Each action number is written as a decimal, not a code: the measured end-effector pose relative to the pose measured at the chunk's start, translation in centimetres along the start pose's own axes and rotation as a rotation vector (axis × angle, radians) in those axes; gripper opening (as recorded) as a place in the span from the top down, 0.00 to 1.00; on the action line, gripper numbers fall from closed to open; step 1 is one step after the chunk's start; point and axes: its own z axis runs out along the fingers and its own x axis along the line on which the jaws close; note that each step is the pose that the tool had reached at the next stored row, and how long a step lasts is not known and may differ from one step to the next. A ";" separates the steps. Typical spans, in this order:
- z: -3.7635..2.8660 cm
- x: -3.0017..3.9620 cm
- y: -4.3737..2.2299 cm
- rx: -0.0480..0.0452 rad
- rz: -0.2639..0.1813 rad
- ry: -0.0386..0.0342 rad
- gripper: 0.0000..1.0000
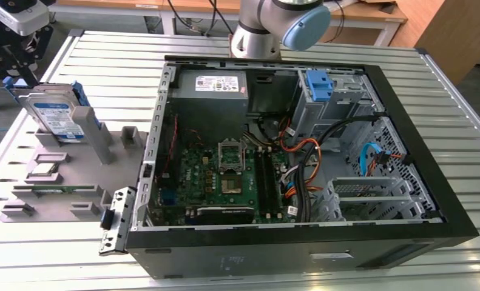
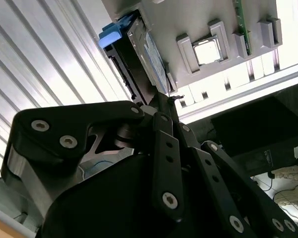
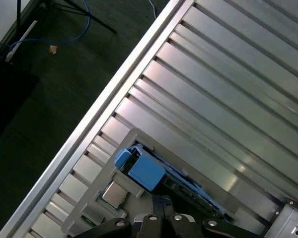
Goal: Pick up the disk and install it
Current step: 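Pick up the disk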
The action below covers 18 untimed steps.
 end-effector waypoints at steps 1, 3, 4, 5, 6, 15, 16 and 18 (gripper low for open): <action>0.00 0.00 0.00 0.0000 0.000 0.0000 0.90; 0.00 0.00 0.00 0.0000 0.000 0.0000 0.90; 0.00 0.00 0.00 0.0000 0.000 0.0000 0.90; 0.00 0.00 0.00 0.0000 -0.002 0.0001 0.90; 0.01 0.00 0.00 0.0000 -0.012 0.0005 0.90; 0.02 0.00 0.00 0.0004 -0.149 0.0069 0.90; 0.02 0.00 0.00 0.0005 -0.165 0.0075 0.90; 0.02 0.00 0.00 0.0005 -0.195 0.0090 0.90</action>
